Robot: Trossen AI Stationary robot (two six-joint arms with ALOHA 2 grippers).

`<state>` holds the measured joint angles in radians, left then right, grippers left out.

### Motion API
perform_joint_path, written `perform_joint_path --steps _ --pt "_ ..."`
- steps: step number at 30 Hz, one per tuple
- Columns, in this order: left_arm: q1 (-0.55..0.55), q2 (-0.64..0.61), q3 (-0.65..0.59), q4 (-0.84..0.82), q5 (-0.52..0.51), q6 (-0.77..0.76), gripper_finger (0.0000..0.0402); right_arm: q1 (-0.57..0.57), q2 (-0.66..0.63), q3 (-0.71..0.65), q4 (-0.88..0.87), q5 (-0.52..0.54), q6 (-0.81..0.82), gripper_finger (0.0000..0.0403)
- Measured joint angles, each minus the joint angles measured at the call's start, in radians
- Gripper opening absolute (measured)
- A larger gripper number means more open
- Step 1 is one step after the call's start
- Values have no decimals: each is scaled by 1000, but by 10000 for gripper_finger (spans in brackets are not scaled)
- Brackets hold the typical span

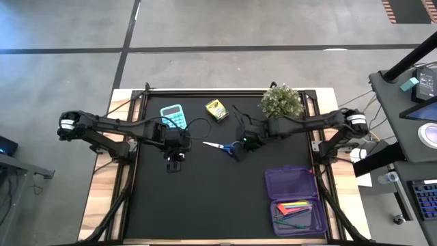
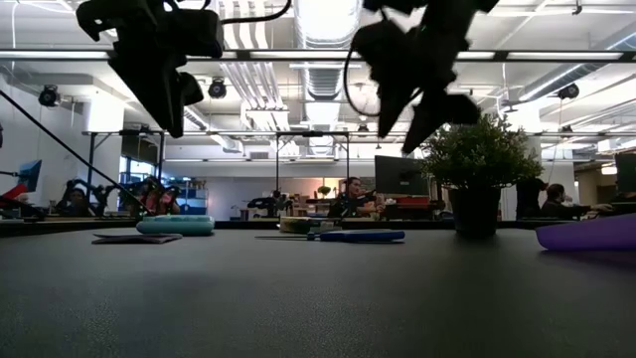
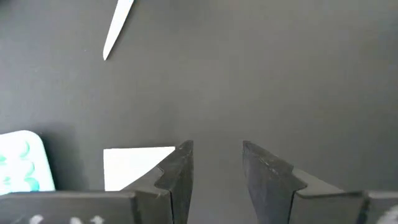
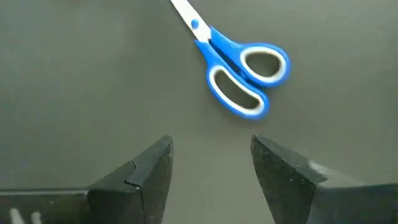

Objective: Pack school essentials
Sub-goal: Put the scissors into the supply box

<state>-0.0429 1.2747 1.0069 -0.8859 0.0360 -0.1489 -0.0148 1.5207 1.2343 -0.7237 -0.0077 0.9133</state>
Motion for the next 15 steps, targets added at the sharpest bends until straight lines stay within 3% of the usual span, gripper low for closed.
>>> perform_joint_path --steps 4,10,15 --pt "0 -1 0 0 0 15 118 -40 70 0 77 -49 -51 227" --pt "5 -1 0 -17 -2 36 118 -74 196 66 99 -40 -238 274" --pt "11 -1 -1 -37 -4 51 118 -92 301 139 102 -17 -408 287"
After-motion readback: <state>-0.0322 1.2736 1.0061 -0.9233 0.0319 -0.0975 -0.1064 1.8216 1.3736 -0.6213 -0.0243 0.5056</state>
